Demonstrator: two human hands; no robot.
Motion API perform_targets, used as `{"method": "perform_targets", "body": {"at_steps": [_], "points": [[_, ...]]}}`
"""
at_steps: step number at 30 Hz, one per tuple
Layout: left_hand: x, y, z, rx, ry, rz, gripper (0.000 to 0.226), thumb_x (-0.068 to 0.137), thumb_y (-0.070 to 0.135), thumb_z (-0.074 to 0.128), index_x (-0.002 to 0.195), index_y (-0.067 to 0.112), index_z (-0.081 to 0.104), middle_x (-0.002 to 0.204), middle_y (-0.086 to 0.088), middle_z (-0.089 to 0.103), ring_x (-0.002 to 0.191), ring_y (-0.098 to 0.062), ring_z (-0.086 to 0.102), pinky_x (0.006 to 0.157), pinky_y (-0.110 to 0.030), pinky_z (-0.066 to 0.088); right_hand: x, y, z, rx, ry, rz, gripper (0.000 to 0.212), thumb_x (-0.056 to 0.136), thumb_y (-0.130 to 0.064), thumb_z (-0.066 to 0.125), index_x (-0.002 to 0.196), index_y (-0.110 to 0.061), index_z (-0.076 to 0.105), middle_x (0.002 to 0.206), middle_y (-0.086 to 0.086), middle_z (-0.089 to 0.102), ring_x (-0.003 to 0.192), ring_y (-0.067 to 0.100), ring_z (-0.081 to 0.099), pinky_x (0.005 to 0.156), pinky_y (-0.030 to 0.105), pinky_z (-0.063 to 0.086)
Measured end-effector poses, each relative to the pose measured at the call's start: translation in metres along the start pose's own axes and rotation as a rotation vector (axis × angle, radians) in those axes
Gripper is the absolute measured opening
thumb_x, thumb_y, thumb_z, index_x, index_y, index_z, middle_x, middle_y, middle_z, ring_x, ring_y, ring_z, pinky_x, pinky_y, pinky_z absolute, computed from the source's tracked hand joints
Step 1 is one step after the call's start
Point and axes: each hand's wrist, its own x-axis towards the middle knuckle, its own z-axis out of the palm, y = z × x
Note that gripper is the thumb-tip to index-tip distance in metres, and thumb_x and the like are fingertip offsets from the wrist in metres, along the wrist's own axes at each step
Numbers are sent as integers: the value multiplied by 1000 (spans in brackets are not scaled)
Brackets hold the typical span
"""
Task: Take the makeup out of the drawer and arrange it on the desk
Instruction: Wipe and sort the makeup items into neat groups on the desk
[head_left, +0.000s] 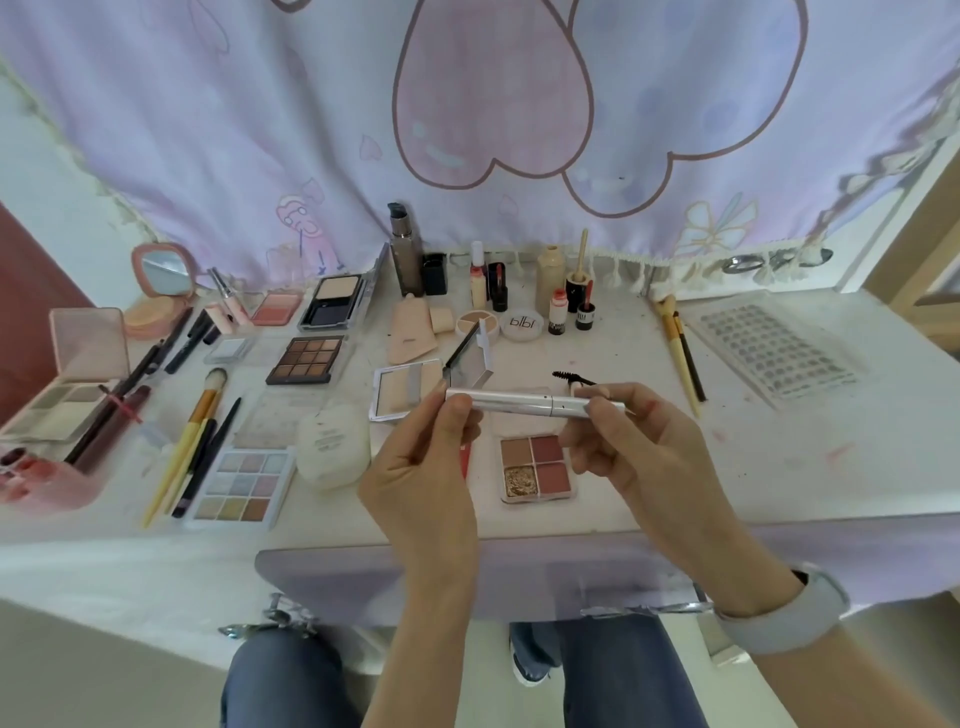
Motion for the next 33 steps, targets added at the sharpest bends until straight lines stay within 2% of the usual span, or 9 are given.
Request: {"method": "perform_targets", "body": {"at_steps": [3,6,9,13,17,22,26,30,33], "points": [[1,-2,0,-46,84,-3,15,75,9,72,78,24,73,68,6,72,60,-5,67,57,-10,50,-1,7,7,-110,90,-66,19,81,-16,57,96,-10,65,61,4,65,52,12,52,51,20,43],[0,-5,0,-16,83,29,13,76,8,71,78,21,71,65,9,71,59,-2,66,56,-8,49,2,12,11,-100,198,-61,22,88,-12,53,107,-16,63,57,-2,61,53,9,48,53,18,43],[-2,-8,-2,60,-54,83,9,78,17,69,79,25,64,66,10,69,61,-3,65,59,-10,49,5,11,13,-35,261,-48,23,92,-15,48,110,-19,62,55,-5,54,52,8,44,52,16,42],[-2,-16,-7,218,-265,225,2,90,35,56,88,34,56,69,9,63,63,-3,59,59,-13,47,7,7,13,-79,296,-79,22,94,-23,46,93,-20,68,50,-7,45,49,6,36,48,15,36],[-1,-22,-10,365,-355,300,9,89,37,44,83,38,51,67,15,58,57,-5,51,51,-20,42,10,7,11,-135,342,-105,26,95,-21,43,86,-12,66,47,-10,39,48,6,32,48,18,32],[3,-27,-10,461,-261,308,27,91,37,32,66,31,42,49,12,45,46,-4,39,44,-12,30,8,7,11,-268,266,-221,20,94,-18,44,85,-18,62,54,-14,50,54,4,39,54,17,36],[-1,-27,-8,403,-242,174,53,93,55,27,55,20,36,49,7,41,46,-6,34,44,-18,28,11,2,9,-121,234,-220,9,91,-14,49,97,-17,56,56,-10,55,52,3,47,53,14,43],[-5,-27,-5,405,-279,145,51,91,54,30,50,23,33,46,6,38,45,-7,30,44,-26,27,14,1,9,-97,328,-232,7,89,-10,54,86,-14,49,60,-3,66,51,8,57,51,17,47],[-4,-27,-5,358,-262,95,60,78,63,31,50,10,33,44,5,33,43,-7,28,42,-20,24,14,2,8,-160,328,-238,10,88,-8,55,81,-11,49,62,-4,67,55,9,61,52,18,49]]}}
